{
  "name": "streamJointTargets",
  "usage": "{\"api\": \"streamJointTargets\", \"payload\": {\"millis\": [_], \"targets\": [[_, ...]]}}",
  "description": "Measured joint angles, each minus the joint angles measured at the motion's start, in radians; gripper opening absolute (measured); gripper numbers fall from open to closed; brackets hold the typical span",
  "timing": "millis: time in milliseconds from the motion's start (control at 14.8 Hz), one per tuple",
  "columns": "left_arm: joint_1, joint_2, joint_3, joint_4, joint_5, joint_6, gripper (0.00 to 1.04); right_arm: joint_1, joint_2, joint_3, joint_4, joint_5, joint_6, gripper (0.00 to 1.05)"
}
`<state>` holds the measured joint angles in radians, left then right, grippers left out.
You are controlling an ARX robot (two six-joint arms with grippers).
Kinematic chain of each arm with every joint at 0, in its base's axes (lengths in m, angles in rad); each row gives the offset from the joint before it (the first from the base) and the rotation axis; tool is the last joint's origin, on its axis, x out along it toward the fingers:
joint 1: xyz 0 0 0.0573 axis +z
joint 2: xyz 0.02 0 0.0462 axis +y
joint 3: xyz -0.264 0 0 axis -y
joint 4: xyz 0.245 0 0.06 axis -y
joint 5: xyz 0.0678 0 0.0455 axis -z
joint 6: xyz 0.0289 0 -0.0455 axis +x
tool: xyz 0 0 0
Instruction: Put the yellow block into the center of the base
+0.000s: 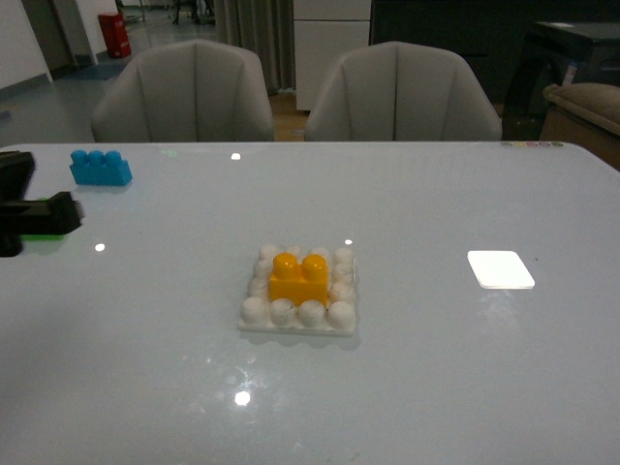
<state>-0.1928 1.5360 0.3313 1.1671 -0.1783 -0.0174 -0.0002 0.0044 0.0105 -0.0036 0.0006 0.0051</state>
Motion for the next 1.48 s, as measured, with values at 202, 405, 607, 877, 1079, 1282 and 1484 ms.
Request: {"api": "streamJointTargets", "payload": {"millis": [202,405,607,877,1079,1282,1484], "targets": [[0.066,-0.182,-0.12,-0.039,0.041,0.002,0.02,0.0,0.0,0.0,0.0,0.0,0.0,0.98],[0.101,-0.362,-0.208,-0.123,0.085,0.003,0.02,0.0,0.0,0.0,0.0,0.0,0.0,0.98],[0.193,-0.559,-0.275,-0.267,0.168,0.003,0.02,0.0,0.0,0.0,0.0,0.0,0.0,0.98],[0.193,-0.777,-0.311,-0.444,0.177,0.003,0.02,0.0,0.0,0.0,0.0,0.0,0.0,0.98],[0.193,-0.917,-0.32,-0.567,0.177,0.003,0.02,0.0,0.0,0.0,0.0,0.0,0.0,0.98],[0.193,-1.048,-0.32,-0.684,0.177,0.003,0.02,0.0,0.0,0.0,0.0,0.0,0.0,0.98],[0.193,-1.15,-0.32,-0.781,0.177,0.003,0.02,0.0,0.0,0.0,0.0,0.0,0.0,0.98]]}}
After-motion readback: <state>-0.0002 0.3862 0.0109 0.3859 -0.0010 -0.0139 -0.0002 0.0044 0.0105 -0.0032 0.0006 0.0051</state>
